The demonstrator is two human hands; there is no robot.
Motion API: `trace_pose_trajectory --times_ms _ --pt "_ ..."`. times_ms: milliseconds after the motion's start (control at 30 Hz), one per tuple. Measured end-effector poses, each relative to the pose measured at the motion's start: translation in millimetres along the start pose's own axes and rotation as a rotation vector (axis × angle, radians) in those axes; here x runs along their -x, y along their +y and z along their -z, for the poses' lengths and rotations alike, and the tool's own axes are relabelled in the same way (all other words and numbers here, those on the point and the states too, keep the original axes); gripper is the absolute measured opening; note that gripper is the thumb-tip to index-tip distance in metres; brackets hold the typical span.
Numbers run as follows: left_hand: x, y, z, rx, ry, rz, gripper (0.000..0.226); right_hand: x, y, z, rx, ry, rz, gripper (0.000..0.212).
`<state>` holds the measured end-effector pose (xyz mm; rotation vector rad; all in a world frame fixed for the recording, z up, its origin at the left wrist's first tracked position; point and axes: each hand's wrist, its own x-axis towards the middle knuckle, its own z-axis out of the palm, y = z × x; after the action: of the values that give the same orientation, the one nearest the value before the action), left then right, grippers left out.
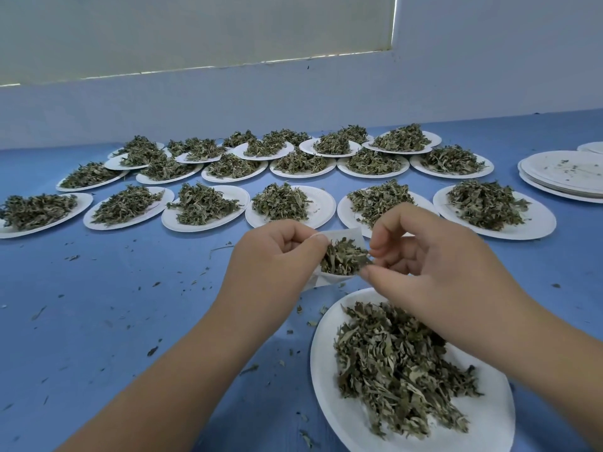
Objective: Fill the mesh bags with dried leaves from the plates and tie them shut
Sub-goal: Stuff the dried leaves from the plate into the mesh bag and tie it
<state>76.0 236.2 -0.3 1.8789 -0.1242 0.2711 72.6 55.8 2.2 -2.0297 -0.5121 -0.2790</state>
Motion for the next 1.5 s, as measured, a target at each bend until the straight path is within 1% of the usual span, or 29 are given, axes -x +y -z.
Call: trace_pose_trajectory --times_ms 133,200,300,400,467,533,633,733,833,900,1000,1100,1133,1200,1267,1333,1433,1500 --pt "4 1 -3 -0.074 -0.011 -0.079 0.020 2 -2 -1 0.039 0.030 0.100 0.028" --pt "6 1 -5 -0.108 -0.025 -0.110 0.018 2 -1 -3 0.163 0.049 0.168 0.029" --pt "7 1 -7 -0.123 -0.054 -0.129 0.017 1 0 -4 0.349 0.071 0.267 0.023" --pt "8 2 -8 -0.129 -0.052 -0.136 0.016 0 0 -4 0.405 0.056 0.312 0.016" --pt "7 3 -6 -0.145 -0.016 -0.142 0.016 0 -1 1 0.391 0.049 0.372 0.008" --pt "5 4 -2 -0.143 0.029 -0.149 0.017 0 -2 8 0.386 0.029 0.439 0.013" --pt "4 7 5 -0.106 0.057 -0.173 0.017 -1 -1 16 0.500 -0.068 0.525 0.027" --pt "6 8 4 -0.086 0.043 -0.201 0.017 -1 -1 11 0.621 -0.168 0.520 0.033" --pt "10 7 -1 -0.119 -0.004 -0.244 0.017 -1 -3 3 0.722 -0.270 0.508 0.036" --pt "12 7 -3 -0.137 -0.016 -0.272 0.017 -2 -3 2 0.754 -0.299 0.532 0.037" --pt "10 6 1 -0.208 0.029 -0.313 0.015 0 -2 8 0.621 -0.235 0.540 0.033" --pt "8 7 9 -0.247 0.088 -0.321 0.014 1 -6 20 0.402 -0.117 0.466 0.021" --pt "8 8 11 -0.251 0.108 -0.321 0.014 1 -8 24 0.363 -0.114 0.429 0.017" --pt "8 11 16 -0.260 0.153 -0.330 0.014 2 -14 29 0.386 -0.172 0.384 0.015" --pt "7 13 21 -0.252 0.201 -0.338 0.015 6 -18 29 0.465 -0.265 0.348 0.021" --pt "5 13 23 -0.237 0.227 -0.332 0.015 12 -20 24 0.538 -0.357 0.288 0.036" --pt "4 12 23 -0.250 0.210 -0.317 0.015 18 -19 15 0.649 -0.499 0.198 0.057" --pt "4 10 21 -0.260 0.187 -0.308 0.018 18 -19 13 0.686 -0.549 0.168 0.068"
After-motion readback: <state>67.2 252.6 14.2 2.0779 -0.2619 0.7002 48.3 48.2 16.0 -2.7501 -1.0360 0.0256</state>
